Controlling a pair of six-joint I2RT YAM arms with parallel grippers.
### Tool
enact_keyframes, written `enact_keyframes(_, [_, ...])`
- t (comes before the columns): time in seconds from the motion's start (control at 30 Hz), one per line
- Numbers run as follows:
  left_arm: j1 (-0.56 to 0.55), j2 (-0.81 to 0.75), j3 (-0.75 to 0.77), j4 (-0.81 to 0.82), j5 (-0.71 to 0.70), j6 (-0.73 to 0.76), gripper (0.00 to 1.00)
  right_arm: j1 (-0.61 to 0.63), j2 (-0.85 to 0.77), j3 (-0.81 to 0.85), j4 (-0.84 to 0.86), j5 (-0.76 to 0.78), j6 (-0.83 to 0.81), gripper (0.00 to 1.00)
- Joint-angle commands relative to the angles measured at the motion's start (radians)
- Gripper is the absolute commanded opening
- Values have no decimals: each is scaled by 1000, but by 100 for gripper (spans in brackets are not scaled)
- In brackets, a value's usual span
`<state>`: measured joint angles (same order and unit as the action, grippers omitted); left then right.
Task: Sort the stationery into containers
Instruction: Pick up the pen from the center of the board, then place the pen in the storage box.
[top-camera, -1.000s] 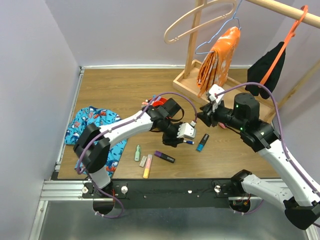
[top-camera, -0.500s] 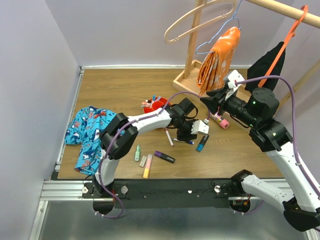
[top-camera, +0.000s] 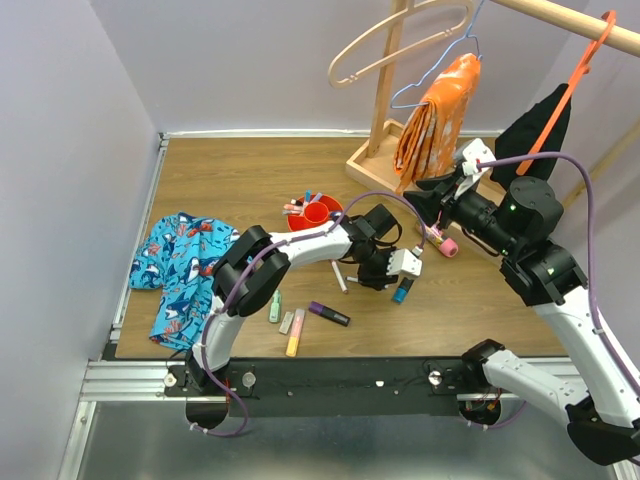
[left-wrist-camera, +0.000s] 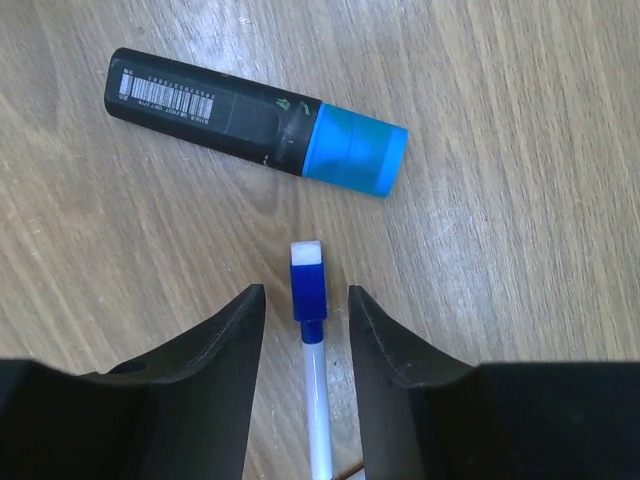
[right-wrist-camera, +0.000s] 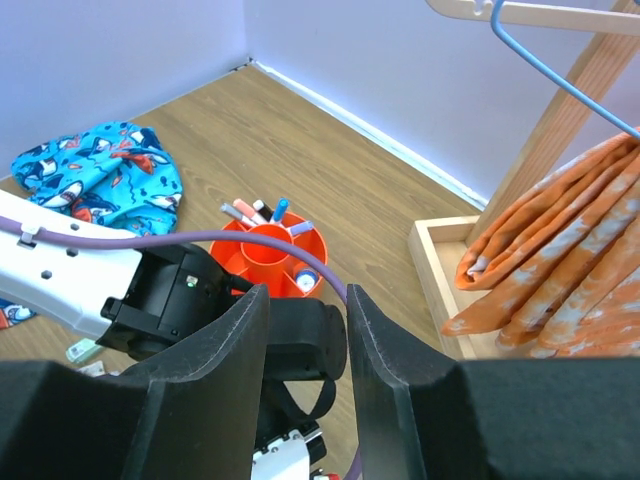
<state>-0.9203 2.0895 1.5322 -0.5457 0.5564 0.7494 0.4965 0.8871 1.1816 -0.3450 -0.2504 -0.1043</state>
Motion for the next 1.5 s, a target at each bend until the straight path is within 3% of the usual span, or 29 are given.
enact_keyframes(0.0, [-8, 20, -4, 49, -18, -27, 44, -13, -2, -5, 28, 23, 12, 44])
enact_keyframes(0.13, [-8, 35, -3, 50, -27, -41, 33, -19, 4, -11, 28, 22, 20, 44])
enact_keyframes(0.17, [-8, 34, -6, 47, -18, -48, 28, -19, 6, -14, 31, 20, 20, 44])
enact_keyframes(0.2, [-8, 30, -6, 43, -12, -53, 17, -21, 7, -14, 31, 20, 20, 44])
enact_keyframes(0.3, [-8, -2, -7, -2, -1, -58, 4, -21, 19, -14, 32, 20, 11, 44])
enact_keyframes(0.53, [75, -210, 63, -146, 106, -100, 0, -21, 62, 6, 49, 30, 5, 44])
enact_keyframes(0.7, [248, -298, 186, -142, 233, -249, 0, -22, 91, 13, 73, 40, 15, 44])
enact_keyframes(0.87, [434, -391, 70, 195, 433, -519, 0, -24, 134, 23, 80, 34, 18, 44])
enact_keyframes(1.0, [569, -416, -52, 504, 485, -708, 0, -26, 177, 41, 78, 28, 14, 44])
enact_keyframes(1.03, [586, -417, -75, 633, 490, -746, 0, -27, 188, 47, 72, 25, 11, 44])
enact_keyframes(1.2, [663, -401, -196, 904, 516, -971, 0, -29, 243, 85, 51, 23, -21, 44])
enact_keyframes(1.33, [689, -356, -285, 1253, 524, -1157, 0, -30, 286, 119, 35, 34, -46, 44])
enact_keyframes(1.47, [699, -296, -334, 1493, 513, -1306, 0, -30, 329, 167, 9, 83, -93, 44])
